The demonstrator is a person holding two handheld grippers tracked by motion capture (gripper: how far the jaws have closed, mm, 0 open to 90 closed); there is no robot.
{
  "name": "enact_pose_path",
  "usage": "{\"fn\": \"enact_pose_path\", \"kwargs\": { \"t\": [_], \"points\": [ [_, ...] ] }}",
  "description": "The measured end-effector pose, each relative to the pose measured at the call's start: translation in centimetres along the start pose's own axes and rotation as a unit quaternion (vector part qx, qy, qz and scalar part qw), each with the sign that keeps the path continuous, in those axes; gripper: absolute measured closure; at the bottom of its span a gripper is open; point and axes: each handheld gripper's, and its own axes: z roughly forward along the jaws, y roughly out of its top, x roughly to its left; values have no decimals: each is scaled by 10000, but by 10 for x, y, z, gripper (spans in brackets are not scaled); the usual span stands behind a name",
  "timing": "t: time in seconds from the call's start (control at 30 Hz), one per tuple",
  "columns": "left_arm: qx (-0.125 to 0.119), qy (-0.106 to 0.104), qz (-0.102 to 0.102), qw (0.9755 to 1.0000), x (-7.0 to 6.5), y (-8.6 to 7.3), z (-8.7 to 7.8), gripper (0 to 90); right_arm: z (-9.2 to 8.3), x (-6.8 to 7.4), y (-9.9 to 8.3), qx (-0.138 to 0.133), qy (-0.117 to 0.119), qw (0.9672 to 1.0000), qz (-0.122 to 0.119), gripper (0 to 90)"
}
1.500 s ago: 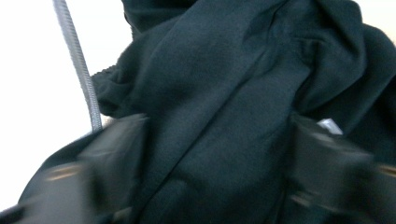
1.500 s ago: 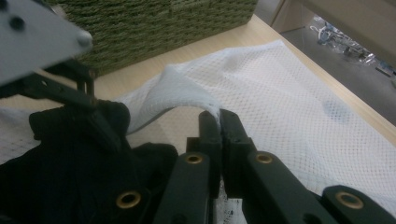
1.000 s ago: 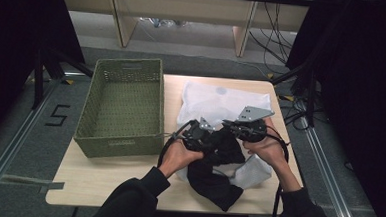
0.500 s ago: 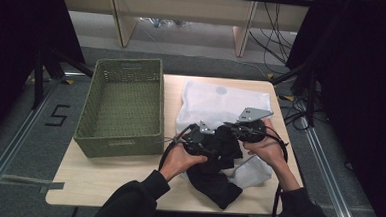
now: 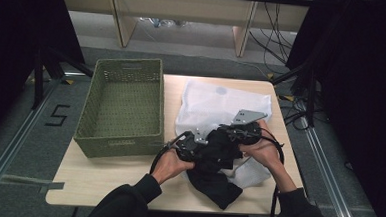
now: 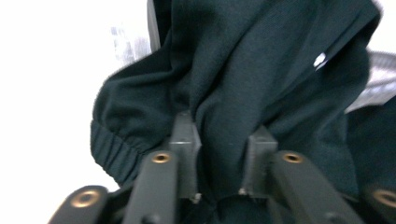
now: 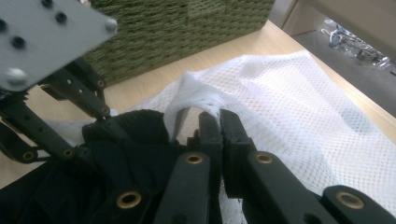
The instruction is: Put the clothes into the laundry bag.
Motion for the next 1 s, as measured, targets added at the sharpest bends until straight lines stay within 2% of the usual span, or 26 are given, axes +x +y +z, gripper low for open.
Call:
{"fn": "enact_pose_path", "kwargs": {
  "t": [0.03,0.07,0.17,0.23,0.3,0.37,0.43,0.53,0.57,0.6,0.63,0.7,0.77,0.83,0.87,0.93,1.0],
  "points": [
    [-121,-44,-47,9999,-2,2,-2,764,0,0,0,-3,-5,10000,3,900],
    [-185,-75,1,9998,-5,4,-5,775,0,0,0,-4,-5,10000,6,900],
    [-550,-163,285,9979,-18,15,-8,789,-1,1,2,-43,70,10000,38,899],
    [-582,-323,452,9968,-25,19,-6,788,-2,1,4,-79,50,10000,-14,900],
    [-550,-344,451,9969,-27,22,0,787,-4,1,5,-109,2,9999,-32,899],
    [-634,-440,333,9965,-21,22,6,788,-5,1,5,-89,77,9999,3,899],
    [-751,-451,89,9961,-15,23,12,789,-4,0,5,-124,76,9999,32,899],
    [-754,-181,-28,9970,-6,26,14,788,-5,-1,5,-156,99,9998,37,899],
    [-803,-143,-142,9966,-3,27,13,789,-5,-1,5,-163,100,9998,41,899],
    [-829,-92,-192,9963,-2,28,13,789,-7,-1,5,-162,41,9999,31,899],
    [-837,-5,-230,9962,0,29,12,788,-6,-1,5,-187,90,9998,75,899],
    [-895,152,-378,9952,3,29,10,783,-7,-2,6,-222,77,9997,-4,899],
    [-839,141,-413,9955,7,27,12,747,-9,-1,6,-209,132,9997,61,899],
    [-617,7,-511,9968,11,23,16,617,-8,-1,6,-193,119,9997,57,899],
    [-584,36,-538,9968,11,21,16,552,-8,-1,6,-174,127,9997,68,899],
    [-540,98,-482,9973,10,16,12,486,-6,-2,4,-163,114,9998,54,899],
    [-395,199,-350,9984,11,14,10,415,-5,-2,2,-134,125,9998,114,899]
  ]
}}
